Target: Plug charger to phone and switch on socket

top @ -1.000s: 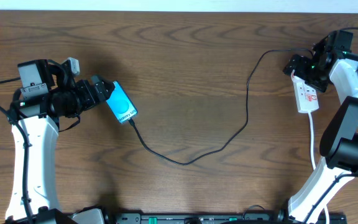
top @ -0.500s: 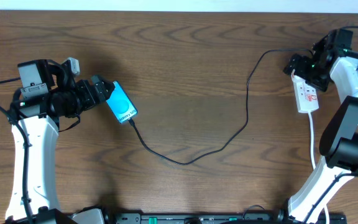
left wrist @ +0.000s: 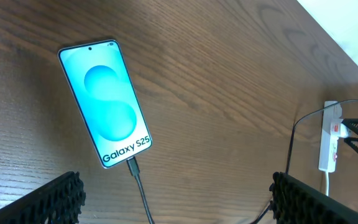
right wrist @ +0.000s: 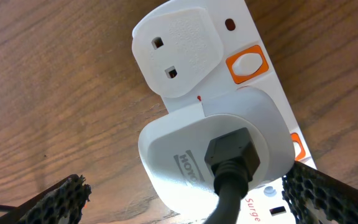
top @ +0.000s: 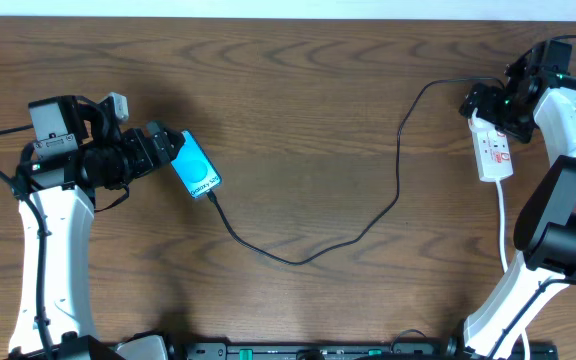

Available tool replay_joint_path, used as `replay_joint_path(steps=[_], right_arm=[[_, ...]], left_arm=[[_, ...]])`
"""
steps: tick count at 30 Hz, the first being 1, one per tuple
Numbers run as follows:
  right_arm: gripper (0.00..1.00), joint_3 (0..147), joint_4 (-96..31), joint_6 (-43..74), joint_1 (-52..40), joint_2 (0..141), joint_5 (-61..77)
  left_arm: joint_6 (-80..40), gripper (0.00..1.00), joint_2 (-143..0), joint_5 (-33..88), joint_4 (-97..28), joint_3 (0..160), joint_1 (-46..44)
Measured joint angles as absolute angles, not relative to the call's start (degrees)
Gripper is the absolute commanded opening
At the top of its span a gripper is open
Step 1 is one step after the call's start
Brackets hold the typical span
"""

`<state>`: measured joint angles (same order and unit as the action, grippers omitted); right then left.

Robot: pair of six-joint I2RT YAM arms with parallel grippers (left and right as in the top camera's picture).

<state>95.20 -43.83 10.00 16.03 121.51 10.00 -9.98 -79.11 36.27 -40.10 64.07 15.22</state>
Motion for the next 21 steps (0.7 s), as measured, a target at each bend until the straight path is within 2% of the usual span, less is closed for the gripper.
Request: replay_joint_path(steps=[21], right_arm=[[0.99, 94.9, -42.3, 10.0, 16.0, 121.5, 9.8]], left_arm=[[-10.0, 0.95, -79.1, 35.6, -40.1, 64.1, 15.2]])
